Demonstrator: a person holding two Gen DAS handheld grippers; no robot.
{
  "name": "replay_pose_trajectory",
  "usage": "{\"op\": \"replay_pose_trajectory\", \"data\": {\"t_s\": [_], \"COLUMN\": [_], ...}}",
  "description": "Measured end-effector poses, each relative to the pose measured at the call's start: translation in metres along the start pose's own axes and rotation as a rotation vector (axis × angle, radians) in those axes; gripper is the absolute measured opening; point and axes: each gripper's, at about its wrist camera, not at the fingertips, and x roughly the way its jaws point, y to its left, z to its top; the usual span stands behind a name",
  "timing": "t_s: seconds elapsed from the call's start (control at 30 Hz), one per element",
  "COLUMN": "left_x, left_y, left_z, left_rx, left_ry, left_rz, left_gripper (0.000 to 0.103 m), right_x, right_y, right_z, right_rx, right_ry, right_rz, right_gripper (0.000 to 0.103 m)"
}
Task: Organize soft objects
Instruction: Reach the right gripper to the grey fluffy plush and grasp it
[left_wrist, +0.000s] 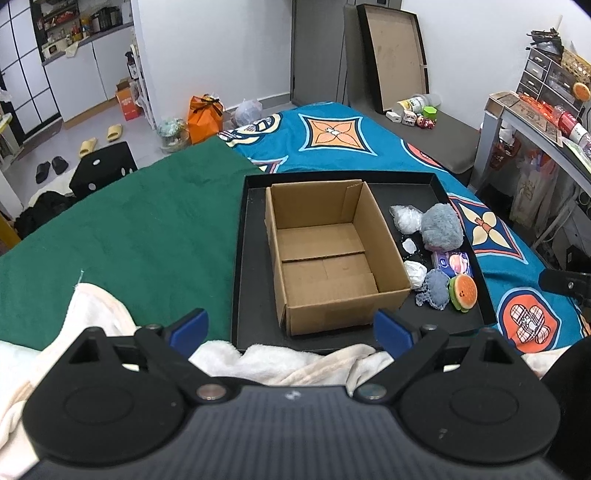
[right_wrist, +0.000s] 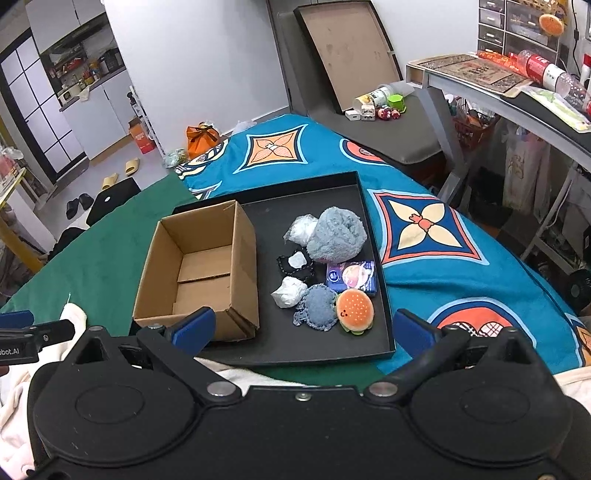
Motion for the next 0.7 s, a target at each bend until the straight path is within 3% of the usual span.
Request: {"op": "replay_pose_trajectory", "data": {"t_s": [0.53, 0.7], "left_x": [0.060, 0.079], "left_y": [0.004, 0.007], "left_z": [0.017, 0.021], "left_rx": [-0.036, -0.057], "left_ry": [0.059, 0.084], "left_rz": [0.012, 0.020], "left_gripper": [0.093, 0.089], "right_x": [0.048, 0.071], "right_y": [-0.027, -0.028], "right_z": [0.021, 0.030], "right_rx": [0.074, 0.041], "right_ry": [-0.013, 0.002], "right_rz": [0.010, 0.005], "right_gripper": [0.103, 0.103]}}
